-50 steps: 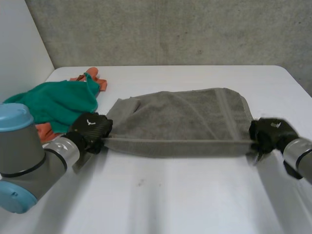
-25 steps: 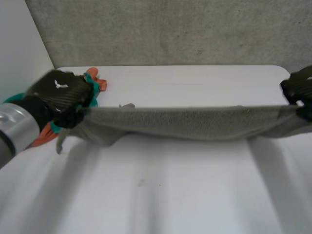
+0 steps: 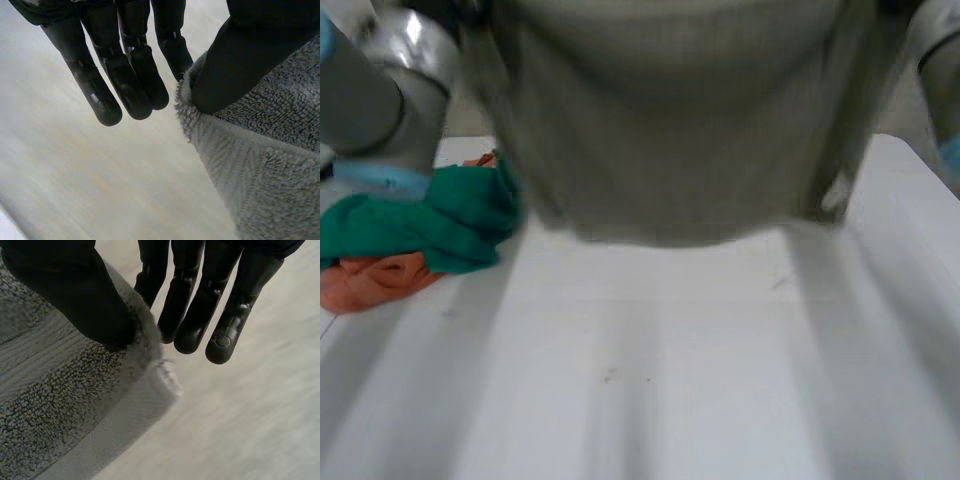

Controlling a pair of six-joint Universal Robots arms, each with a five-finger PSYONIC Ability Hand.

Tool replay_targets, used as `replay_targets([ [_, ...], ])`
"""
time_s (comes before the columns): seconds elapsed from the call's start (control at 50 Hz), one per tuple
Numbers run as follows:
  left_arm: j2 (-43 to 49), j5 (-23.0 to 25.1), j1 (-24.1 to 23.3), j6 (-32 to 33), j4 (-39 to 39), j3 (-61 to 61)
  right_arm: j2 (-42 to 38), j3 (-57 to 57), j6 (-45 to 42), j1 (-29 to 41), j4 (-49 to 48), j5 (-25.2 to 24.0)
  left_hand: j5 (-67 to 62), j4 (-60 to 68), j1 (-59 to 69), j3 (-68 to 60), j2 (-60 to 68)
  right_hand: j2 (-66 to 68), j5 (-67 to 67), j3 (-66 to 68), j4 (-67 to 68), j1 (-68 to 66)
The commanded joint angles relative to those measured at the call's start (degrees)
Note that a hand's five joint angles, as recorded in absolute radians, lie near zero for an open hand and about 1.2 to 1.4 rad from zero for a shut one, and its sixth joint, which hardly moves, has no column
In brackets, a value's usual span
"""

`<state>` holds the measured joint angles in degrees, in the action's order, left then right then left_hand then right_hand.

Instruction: Fold the laundry.

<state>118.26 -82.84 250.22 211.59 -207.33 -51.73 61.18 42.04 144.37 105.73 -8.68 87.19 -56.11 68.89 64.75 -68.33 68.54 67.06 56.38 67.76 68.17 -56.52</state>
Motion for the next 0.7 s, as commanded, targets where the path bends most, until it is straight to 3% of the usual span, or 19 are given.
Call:
replay_targets([
  [0.02, -5.41, -0.04, 1.06, -6.27, -3.89, -3.37, 3.15, 2.60, 2.85, 0.00, -2.58, -0.36, -13.89, 11.11, 15.25, -11.67, 11.46, 12.94, 13.62, 12.24, 11.83, -23.48],
  [0.14, -3.22, 0.05, 2.90, -8.74, 1.84, -11.53, 3.15, 9.54, 2.85, 0.44, 1.47, -1.24, -13.89, 11.11, 15.25, -11.67, 11.46, 12.94, 13.62, 12.24, 11.83, -23.48],
  [0.34, 5.30, 0.40, 3.26, -8.22, 2.46, -27.01, -3.52, 22.46, 2.41, 1.67, 2.52, -3.43, -13.89, 11.11, 15.25, -11.67, 11.46, 12.94, 13.62, 12.24, 11.83, -23.48],
  [0.48, 11.81, 0.66, 2.82, -1.72, 5.96, -33.70, -9.85, 28.97, -2.42, 1.93, 6.04, -3.35, -13.89, 11.11, 15.25, -11.67, 11.46, 12.94, 13.62, 12.24, 11.83, -23.48],
  [0.58, 9.72, 0.31, 1.94, 6.10, 11.23, -37.12, -8.28, 32.40, -4.01, 1.32, 9.20, -3.00, -13.89, 11.11, 15.25, -11.67, 11.46, 12.94, 13.62, 12.24, 11.83, -23.48],
  [0.7, -4.87, 0.05, 1.85, 12.61, 20.99, -48.19, 2.61, 40.83, -9.10, 0.27, 22.19, -3.00, -13.89, 11.11, 15.25, -11.67, 11.46, 12.94, 13.62, 12.24, 11.83, -23.48],
])
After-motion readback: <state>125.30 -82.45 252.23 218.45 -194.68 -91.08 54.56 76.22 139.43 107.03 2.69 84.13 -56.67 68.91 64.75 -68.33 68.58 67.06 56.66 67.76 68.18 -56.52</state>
